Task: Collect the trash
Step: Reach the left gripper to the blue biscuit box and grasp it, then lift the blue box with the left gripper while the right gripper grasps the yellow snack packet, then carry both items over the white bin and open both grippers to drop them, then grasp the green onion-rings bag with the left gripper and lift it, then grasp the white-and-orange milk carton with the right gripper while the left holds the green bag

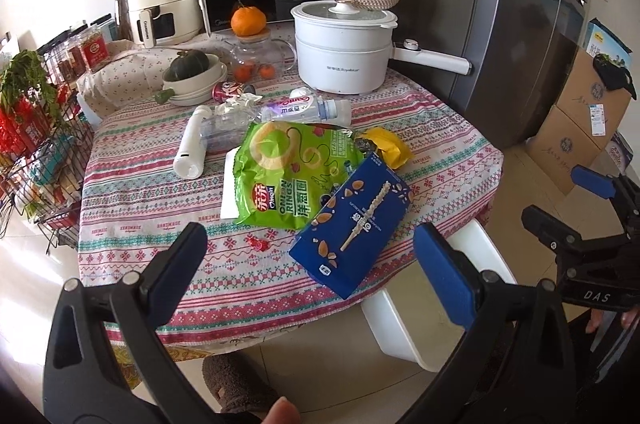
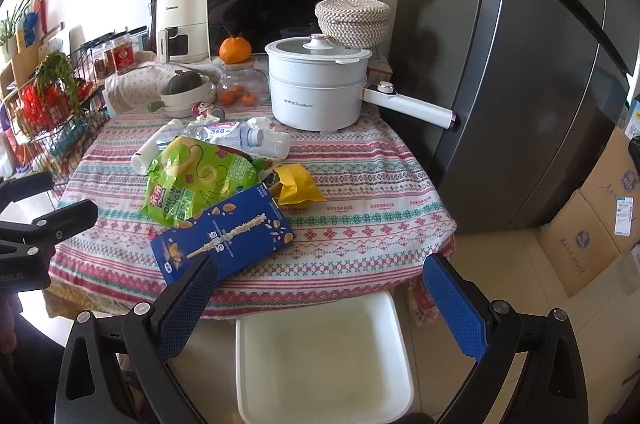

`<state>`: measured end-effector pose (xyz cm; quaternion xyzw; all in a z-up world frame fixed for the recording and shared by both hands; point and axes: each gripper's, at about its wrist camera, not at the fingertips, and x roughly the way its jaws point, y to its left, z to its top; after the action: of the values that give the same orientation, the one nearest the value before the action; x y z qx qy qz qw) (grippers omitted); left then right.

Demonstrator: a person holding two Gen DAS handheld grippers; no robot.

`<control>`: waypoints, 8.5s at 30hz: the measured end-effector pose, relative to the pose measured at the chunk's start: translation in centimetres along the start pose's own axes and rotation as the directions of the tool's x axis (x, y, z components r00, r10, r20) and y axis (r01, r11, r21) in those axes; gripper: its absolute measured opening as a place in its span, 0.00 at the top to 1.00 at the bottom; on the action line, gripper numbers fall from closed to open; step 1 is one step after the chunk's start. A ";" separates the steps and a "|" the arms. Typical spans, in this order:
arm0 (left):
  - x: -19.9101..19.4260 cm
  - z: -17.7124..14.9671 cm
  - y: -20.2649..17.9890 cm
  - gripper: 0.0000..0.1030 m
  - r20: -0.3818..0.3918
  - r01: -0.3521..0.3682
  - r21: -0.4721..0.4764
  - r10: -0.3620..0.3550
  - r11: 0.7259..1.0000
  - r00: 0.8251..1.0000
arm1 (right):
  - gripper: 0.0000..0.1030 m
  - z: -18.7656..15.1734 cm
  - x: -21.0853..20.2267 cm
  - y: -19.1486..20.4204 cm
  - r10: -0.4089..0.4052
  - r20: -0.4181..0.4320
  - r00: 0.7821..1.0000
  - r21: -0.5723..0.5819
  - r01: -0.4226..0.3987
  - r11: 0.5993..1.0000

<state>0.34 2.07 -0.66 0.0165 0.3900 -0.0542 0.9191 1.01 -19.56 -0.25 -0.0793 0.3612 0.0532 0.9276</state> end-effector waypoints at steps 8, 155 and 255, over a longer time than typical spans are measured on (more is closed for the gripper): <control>5.6 -0.3 -0.3 0.01 -0.202 0.152 0.065 -0.136 0.986 0.970 | 0.00 -0.2 1.9 -1.3 0.037 -0.109 0.993 0.012 -0.036 0.999; 9.0 -4.1 -6.6 0.02 -0.341 0.249 0.256 -0.154 0.934 0.928 | 0.26 -8.8 13.0 -9.8 0.206 -0.542 0.815 0.023 -0.231 0.973; 2.9 -1.1 18.9 0.97 -0.071 -0.086 -0.365 0.064 0.927 0.995 | 0.46 0.9 20.4 25.9 0.018 -0.133 0.991 -0.509 -0.084 0.857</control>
<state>3.71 20.67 -3.73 -0.1392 0.4189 0.0555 0.8956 12.54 6.88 -16.24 -0.3169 0.3925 0.1669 0.8471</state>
